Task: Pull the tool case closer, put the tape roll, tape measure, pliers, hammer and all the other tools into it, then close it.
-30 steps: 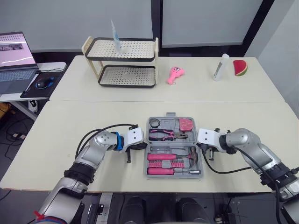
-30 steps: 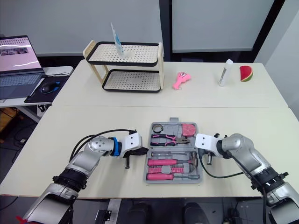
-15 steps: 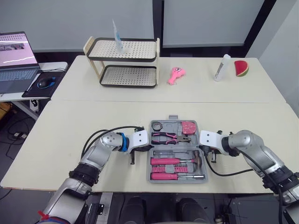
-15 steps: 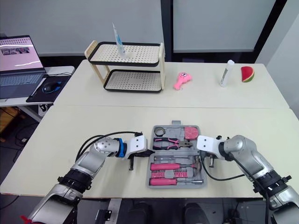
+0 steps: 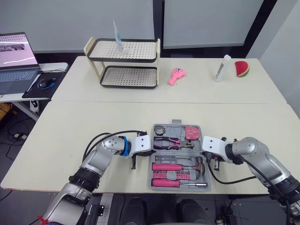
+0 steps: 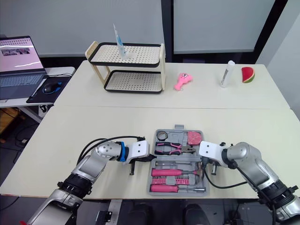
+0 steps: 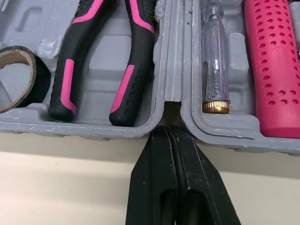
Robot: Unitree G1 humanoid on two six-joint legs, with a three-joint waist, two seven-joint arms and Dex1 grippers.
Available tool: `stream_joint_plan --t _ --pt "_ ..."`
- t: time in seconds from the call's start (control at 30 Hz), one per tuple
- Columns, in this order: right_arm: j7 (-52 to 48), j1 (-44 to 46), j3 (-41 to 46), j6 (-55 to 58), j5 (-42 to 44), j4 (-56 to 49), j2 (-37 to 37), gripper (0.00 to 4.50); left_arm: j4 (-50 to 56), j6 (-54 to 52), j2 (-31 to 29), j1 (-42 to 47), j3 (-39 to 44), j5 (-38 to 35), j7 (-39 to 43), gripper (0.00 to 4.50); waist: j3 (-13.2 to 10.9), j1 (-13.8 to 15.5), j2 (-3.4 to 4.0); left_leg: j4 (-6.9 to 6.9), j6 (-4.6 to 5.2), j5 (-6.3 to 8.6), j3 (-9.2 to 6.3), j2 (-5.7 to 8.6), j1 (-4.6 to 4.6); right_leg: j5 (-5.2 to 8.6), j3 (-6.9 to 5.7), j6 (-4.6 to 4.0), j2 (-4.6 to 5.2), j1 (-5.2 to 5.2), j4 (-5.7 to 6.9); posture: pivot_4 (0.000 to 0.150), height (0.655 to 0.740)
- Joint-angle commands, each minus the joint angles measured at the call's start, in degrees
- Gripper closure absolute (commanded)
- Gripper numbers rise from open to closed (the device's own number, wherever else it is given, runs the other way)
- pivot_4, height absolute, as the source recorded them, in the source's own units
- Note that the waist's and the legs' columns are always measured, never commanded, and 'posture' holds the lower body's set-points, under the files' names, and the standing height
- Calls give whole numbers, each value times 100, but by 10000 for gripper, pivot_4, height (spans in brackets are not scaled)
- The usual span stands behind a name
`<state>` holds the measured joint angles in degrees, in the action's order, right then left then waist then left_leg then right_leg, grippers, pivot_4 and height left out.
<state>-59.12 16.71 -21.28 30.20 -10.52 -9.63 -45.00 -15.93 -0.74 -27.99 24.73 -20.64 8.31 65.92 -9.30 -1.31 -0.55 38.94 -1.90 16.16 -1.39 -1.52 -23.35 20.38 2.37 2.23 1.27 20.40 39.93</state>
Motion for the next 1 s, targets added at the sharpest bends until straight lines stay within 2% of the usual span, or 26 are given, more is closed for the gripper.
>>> stream_joint_plan --t 0.03,0.37,0.57,0.77,0.87,1.0 --pt "-35 10 -36 -156 140 -299 136 45000 219 76 148 -165 -448 -5 219 44778 2 0 0 0 0 0 0 0 0 0 0 0 0 0 0 1500 7400" --pt "22 41 -21 -197 125 -165 153 45000 164 75 108 -145 -422 20 263 44778 7 -9 -3 -2 3 2 0 -1 15 0 0 0 -2 -14 -2 1500 7400" --pt "127 19 349 -258 189 33 -59 45000 -66 -14 -76 -123 56 -174 75 44778 6 -13 -4 -3 4 2 0 -1 19 0 2 0 -2 -17 -2 1500 7400" --pt "-7 37 927 -545 419 469 -629 45000 -243 388 -883 -104 522 -511 324 44778 5 -22 -5 -4 8 5 1 -4 19 0 2 0 -4 -12 -1 1500 7400" --pt "-54 61 1345 -148 834 637 -604 45000 186 523 -1240 -343 668 -918 732 44778 5 -32 -4 -9 9 5 1 -8 21 0 2 0 -6 -12 -1 1500 7400" --pt "9 166 2149 1278 1802 638 -194 36859 1173 438 -1605 -967 904 -1645 1225 45000 4 -32 -4 -12 8 5 3 -10 17 0 5 0 -1 -13 -3 1500 7400"
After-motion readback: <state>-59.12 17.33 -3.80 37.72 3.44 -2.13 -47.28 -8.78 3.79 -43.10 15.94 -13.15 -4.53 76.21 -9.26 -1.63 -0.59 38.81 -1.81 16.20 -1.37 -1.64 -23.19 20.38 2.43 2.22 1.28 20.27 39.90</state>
